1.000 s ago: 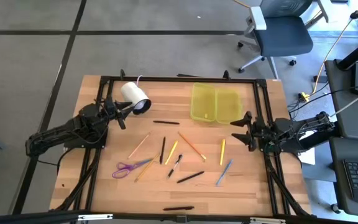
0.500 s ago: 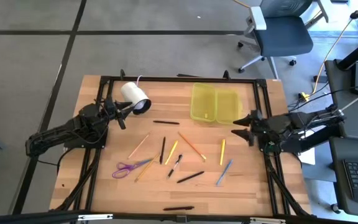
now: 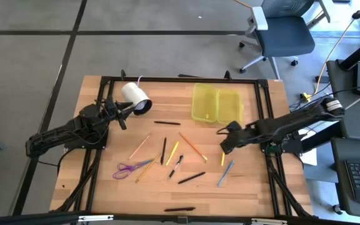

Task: Pick & place school supplies into a supply box
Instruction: Put the yellow pen into the yellow supply box

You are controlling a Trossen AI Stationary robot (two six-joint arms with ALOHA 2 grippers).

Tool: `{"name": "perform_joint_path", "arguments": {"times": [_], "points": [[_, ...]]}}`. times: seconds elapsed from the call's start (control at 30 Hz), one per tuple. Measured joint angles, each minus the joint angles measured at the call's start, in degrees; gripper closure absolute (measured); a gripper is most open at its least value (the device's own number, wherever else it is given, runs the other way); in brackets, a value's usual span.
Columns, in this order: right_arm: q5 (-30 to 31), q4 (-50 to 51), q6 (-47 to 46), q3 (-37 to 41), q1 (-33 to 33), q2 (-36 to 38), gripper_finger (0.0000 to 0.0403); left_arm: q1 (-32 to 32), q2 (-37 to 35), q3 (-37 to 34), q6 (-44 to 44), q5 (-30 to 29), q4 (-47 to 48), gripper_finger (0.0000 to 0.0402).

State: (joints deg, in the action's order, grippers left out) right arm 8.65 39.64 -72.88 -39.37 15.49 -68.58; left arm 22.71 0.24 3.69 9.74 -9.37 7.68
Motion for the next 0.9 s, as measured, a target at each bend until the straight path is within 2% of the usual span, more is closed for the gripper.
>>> {"name": "perform_joint_path", "arguments": {"times": [0.23,0.47,0.57,0.9], "points": [[0.08,-0.09,-6.66,-2.93,0.02,-12.41,0.012,0.0,0.0,0.01,0.0,0.01,0.0,0.0274],[1.28,-1.38,-11.04,-2.95,0.0,-18.71,0.0125,0.01,0.01,0.01,0.0,0.02,0.0,0.0274],[1.39,-2.75,-11.33,-2.95,-0.11,-20.0,0.0146,0.0,0.01,0.01,0.01,0.02,0.01,0.0274],[1.33,-1.94,-11.0,-3.06,-0.97,-21.26,0.0252,0.0,0.01,0.0,0.0,0.02,-0.02,0.0274]]}}
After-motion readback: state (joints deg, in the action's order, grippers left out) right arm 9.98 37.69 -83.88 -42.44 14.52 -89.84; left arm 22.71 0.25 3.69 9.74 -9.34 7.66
